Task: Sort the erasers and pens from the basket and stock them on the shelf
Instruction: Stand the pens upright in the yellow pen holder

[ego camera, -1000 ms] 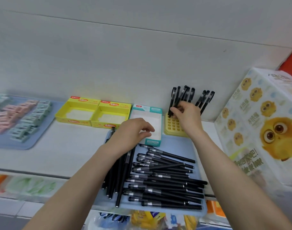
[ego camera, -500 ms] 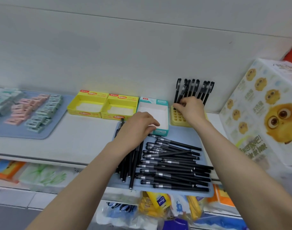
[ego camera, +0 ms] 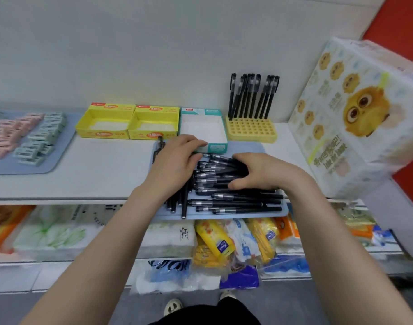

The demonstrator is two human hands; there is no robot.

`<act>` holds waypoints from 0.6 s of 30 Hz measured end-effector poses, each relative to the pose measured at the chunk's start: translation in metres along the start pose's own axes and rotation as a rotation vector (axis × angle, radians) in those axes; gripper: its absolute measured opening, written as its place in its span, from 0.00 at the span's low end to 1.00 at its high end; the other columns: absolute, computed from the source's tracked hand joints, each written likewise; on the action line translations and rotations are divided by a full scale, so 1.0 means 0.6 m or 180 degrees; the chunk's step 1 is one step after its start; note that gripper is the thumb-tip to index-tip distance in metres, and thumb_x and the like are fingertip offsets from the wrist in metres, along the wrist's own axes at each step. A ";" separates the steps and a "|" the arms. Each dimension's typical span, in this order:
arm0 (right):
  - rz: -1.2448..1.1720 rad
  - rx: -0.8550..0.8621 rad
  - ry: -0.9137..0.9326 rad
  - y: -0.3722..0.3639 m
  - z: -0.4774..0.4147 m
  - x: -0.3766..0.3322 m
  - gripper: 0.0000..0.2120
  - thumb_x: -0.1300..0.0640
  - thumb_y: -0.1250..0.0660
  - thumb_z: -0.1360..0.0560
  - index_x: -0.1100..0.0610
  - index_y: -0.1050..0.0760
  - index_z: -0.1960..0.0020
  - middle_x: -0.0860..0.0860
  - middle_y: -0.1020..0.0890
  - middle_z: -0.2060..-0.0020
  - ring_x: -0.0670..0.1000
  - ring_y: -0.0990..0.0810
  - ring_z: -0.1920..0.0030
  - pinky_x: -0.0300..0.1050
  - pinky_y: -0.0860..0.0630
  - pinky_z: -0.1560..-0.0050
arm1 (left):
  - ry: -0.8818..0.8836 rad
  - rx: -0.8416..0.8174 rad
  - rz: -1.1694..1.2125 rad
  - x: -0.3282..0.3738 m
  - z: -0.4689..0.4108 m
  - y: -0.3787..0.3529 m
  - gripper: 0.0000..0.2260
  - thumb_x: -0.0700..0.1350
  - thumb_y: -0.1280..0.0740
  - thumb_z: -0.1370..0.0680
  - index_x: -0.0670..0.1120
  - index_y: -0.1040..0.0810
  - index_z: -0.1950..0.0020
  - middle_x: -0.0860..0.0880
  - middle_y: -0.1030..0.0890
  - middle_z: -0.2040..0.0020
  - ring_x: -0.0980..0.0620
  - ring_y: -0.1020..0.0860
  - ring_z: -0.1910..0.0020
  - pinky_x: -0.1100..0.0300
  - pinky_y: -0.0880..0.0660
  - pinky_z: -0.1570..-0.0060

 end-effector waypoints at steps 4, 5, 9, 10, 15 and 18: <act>0.0439 0.0315 0.0110 -0.007 -0.031 0.004 0.23 0.51 0.30 0.28 0.55 0.29 0.35 0.54 0.26 0.38 0.55 0.26 0.42 0.48 0.27 0.43 | 0.0131 0.0046 0.0070 0.006 0.003 -0.003 0.14 0.42 0.37 0.20 0.46 0.23 0.34 0.47 0.23 0.39 0.47 0.29 0.38 0.61 0.36 0.41; 0.0527 0.0333 0.0142 -0.009 -0.037 0.005 0.21 0.51 0.29 0.29 0.54 0.28 0.38 0.53 0.27 0.42 0.54 0.26 0.44 0.48 0.26 0.44 | 0.0161 0.0057 0.0085 0.005 0.005 -0.005 0.14 0.42 0.38 0.19 0.45 0.23 0.34 0.47 0.23 0.39 0.47 0.29 0.38 0.62 0.37 0.41; 0.0659 0.0257 0.0162 -0.002 -0.054 0.003 0.21 0.50 0.28 0.31 0.53 0.28 0.40 0.52 0.30 0.46 0.54 0.27 0.47 0.48 0.26 0.47 | 0.0283 0.0128 0.0163 0.006 0.005 -0.010 0.15 0.40 0.42 0.18 0.45 0.25 0.32 0.45 0.24 0.37 0.46 0.29 0.37 0.59 0.35 0.38; 0.0671 0.0254 0.0170 0.000 -0.058 0.001 0.21 0.50 0.27 0.31 0.54 0.28 0.41 0.51 0.30 0.47 0.53 0.26 0.48 0.46 0.27 0.50 | 0.0321 0.0150 0.0204 0.006 0.003 -0.010 0.16 0.40 0.43 0.18 0.45 0.26 0.31 0.46 0.24 0.36 0.47 0.29 0.37 0.58 0.34 0.38; 0.0730 0.0498 0.0305 -0.002 -0.079 0.002 0.19 0.56 0.27 0.30 0.55 0.29 0.42 0.51 0.26 0.50 0.53 0.25 0.50 0.42 0.31 0.55 | 0.0505 0.0233 0.0505 0.009 -0.005 0.002 0.17 0.42 0.45 0.17 0.48 0.29 0.29 0.48 0.25 0.35 0.51 0.27 0.37 0.60 0.32 0.39; 0.0532 0.0659 0.0465 -0.001 -0.082 0.013 0.16 0.59 0.29 0.32 0.50 0.30 0.48 0.49 0.23 0.53 0.52 0.24 0.50 0.43 0.32 0.57 | 0.0597 0.0281 0.0611 0.004 -0.011 0.006 0.17 0.42 0.45 0.17 0.49 0.31 0.28 0.49 0.24 0.36 0.53 0.26 0.39 0.63 0.33 0.43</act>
Point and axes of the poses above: each hand's wrist, its own z-axis away from the middle knuckle, its own y-axis out of the back of the hand, x = y × z, the point moved 2 cm from there along -z, towards the middle knuckle
